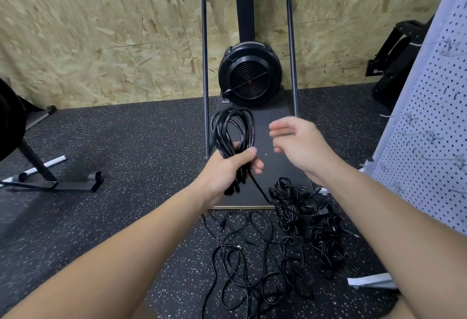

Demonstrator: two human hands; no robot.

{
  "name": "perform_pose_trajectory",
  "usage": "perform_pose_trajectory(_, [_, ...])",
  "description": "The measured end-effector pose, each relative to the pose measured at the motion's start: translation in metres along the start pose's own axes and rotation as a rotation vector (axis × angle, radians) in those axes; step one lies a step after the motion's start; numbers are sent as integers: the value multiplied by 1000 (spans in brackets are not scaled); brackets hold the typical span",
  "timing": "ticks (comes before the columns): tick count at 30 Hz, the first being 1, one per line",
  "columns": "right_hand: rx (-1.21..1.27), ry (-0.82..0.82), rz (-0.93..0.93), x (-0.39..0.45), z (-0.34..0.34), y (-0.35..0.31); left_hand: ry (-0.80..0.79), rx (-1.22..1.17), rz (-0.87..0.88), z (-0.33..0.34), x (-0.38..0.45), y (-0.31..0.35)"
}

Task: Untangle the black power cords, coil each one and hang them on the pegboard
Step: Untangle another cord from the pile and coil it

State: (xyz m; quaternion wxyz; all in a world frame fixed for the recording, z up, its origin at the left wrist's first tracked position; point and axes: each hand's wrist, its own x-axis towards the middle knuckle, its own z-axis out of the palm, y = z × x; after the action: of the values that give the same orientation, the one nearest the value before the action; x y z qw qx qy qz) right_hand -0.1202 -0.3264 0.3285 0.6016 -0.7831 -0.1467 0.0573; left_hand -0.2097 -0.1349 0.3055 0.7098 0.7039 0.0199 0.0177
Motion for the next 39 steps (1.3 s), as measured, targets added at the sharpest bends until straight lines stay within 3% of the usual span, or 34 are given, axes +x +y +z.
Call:
perform_pose_trajectory(5, [-216, -527, 102, -15, 13, 24, 79, -275, -43, -5, 8, 1])
perform_pose_trajectory(9, [-221, -701, 128, -26, 27, 27, 152, -469, -12, -12, 15, 7])
perform_pose_trajectory(13, [-155, -608, 182, -28, 28, 13, 259, -500, 29, -25, 20, 16])
perform_pose_trajectory(16, [-236, -507, 88, -25, 22, 0, 360, -406, 67, -37, 22, 17])
perform_pose_trajectory(19, [-349, -559, -68, -27, 15, -15, 415, -239, 44, -44, 22, 11])
perform_pose_trajectory(22, [-311, -635, -141, -32, 16, -25, 450, -3, 18, -46, 21, 7])
perform_pose_trajectory(26, [-212, -515, -225, -34, 12, -35, 266, 147, -31, -31, 11, 11])
perform_pose_trajectory(31, [-192, -239, -287, -28, 5, -36, -136, -67, -308, -6, 0, 14])
perform_pose_trajectory(34, [-206, -169, -242, -26, -1, -33, -318, -186, -333, -10, -2, 6])
perform_pose_trajectory(36, [-224, -177, -244, -25, -2, -31, -400, -227, -311, -10, -4, 4])
perform_pose_trajectory(39, [-261, -193, -268, -23, 1, -26, -393, -60, -275, -4, -6, 1])
